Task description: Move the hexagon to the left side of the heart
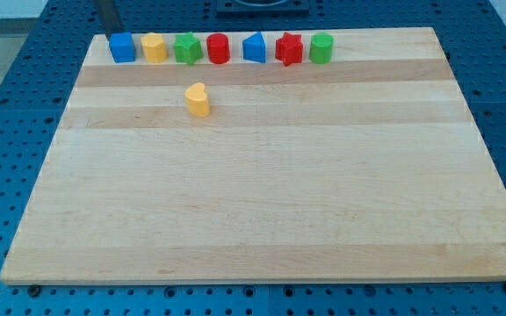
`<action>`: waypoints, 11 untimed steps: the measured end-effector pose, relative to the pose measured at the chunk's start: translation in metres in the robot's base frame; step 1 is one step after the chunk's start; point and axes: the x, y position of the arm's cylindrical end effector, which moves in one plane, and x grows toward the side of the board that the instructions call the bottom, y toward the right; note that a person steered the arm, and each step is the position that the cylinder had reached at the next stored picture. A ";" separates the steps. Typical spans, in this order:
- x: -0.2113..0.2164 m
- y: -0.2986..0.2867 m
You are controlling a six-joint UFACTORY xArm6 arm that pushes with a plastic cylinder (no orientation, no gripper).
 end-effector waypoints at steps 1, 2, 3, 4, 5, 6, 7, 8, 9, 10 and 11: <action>0.023 0.000; 0.017 0.000; -0.007 0.013; -0.010 0.042; -0.006 0.053; 0.013 0.054; 0.034 0.059; 0.034 0.081; 0.035 0.104; 0.056 0.113; 0.084 0.114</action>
